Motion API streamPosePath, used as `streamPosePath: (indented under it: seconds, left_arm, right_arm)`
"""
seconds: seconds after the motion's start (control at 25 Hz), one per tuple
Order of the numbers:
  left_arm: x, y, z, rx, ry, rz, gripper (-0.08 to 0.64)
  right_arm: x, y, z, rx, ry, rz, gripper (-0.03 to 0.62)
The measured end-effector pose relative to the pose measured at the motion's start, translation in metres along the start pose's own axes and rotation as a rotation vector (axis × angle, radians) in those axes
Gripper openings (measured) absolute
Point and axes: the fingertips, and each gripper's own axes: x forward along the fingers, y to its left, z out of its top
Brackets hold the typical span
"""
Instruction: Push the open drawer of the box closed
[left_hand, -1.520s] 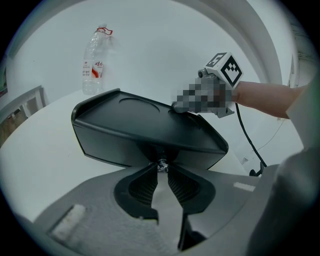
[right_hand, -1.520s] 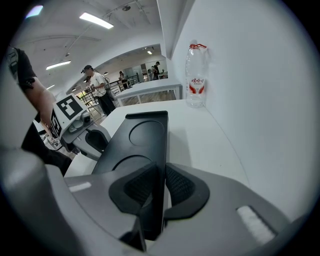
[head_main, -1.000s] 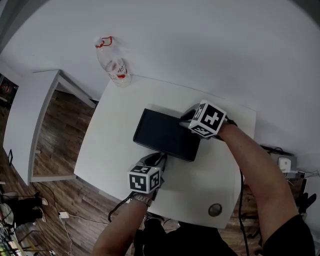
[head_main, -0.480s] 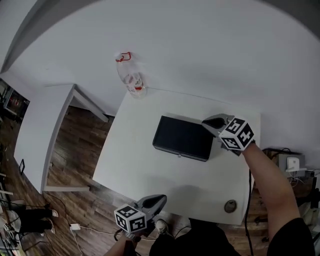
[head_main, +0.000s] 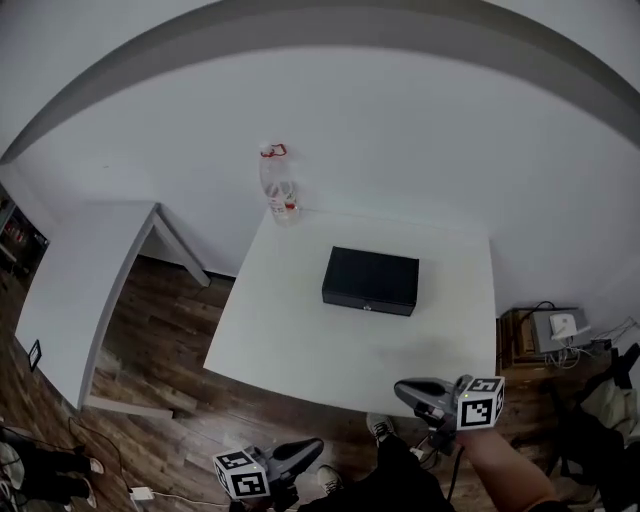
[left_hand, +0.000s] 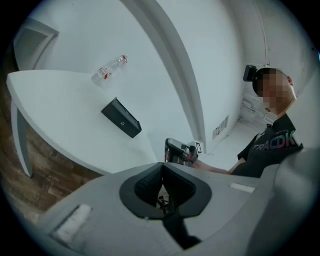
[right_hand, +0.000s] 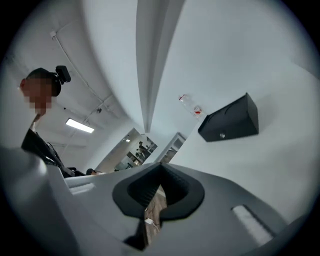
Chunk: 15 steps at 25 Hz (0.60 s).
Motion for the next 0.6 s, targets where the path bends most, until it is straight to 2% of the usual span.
streamPosePath:
  seconds: [0.16, 0.28, 0.44, 0.6]
  left_arm:
    - [-0.033, -0.017, -0.027, -0.012, 0.007, -0.073, 0.002]
    - [-0.053, -0.024, -0.048, -0.023, 0.032, -0.102, 0.002]
    - [-0.071, -0.03, -0.067, -0.036, 0.071, -0.13, 0.002]
    - [-0.085, -0.037, -0.075, -0.042, 0.068, -0.128, 0.002]
  right_arm:
    - [-0.001, 0.065, -0.082, 0.083, -0.028, 0.035, 0.005]
    - [-0.004, 0.106, -0.129, 0.108, -0.044, 0.039, 0.005]
    - [-0.013, 0.14, -0.162, 0.147, -0.094, 0.012, 0.005]
    - [-0.028, 0.152, -0.17, 0.155, -0.123, -0.024, 0.004]
